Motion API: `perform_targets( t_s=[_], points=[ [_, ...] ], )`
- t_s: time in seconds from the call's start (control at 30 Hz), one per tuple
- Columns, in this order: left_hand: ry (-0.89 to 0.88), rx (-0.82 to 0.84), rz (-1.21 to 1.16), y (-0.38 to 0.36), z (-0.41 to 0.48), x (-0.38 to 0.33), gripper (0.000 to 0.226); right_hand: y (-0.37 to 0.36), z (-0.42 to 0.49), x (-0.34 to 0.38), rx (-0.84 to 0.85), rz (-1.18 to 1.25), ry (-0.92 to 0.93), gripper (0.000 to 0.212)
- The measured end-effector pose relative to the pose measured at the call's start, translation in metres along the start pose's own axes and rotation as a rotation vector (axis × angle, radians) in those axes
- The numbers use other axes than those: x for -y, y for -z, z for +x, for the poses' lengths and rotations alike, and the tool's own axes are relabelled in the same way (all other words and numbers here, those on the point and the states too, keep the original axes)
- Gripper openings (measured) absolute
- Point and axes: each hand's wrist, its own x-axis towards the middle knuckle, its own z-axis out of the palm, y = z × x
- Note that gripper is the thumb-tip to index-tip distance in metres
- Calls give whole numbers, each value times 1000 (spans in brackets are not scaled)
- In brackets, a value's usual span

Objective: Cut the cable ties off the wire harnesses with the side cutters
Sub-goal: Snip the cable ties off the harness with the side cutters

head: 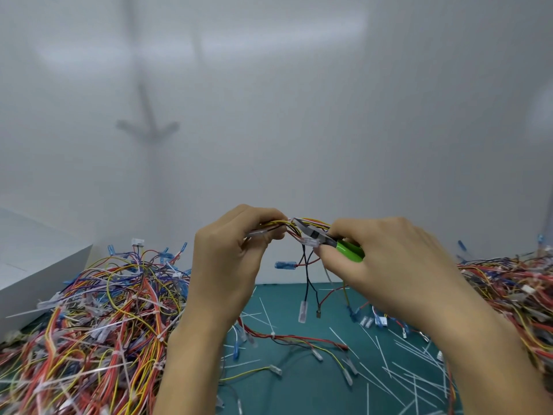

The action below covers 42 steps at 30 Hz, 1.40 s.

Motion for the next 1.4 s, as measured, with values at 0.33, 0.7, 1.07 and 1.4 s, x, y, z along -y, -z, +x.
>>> perform_targets(
  t_s=[0.33, 0.7, 1.07, 1.4],
  points=[
    [-14, -12, 36, -2, 0, -3, 15, 0, -1, -6, 34, 80, -6, 36],
    [-23, 20, 44, -1, 1, -6, 17, -1, 0, -5, 59, 90, -3, 40],
    [-32, 30, 48, -3, 1, -6, 19, 1, 1, -9, 97, 92, -20, 41],
    [-19, 47, 33, -5, 0, -5, 17, -1, 2, -12, 115, 112, -10, 46]
  ],
)
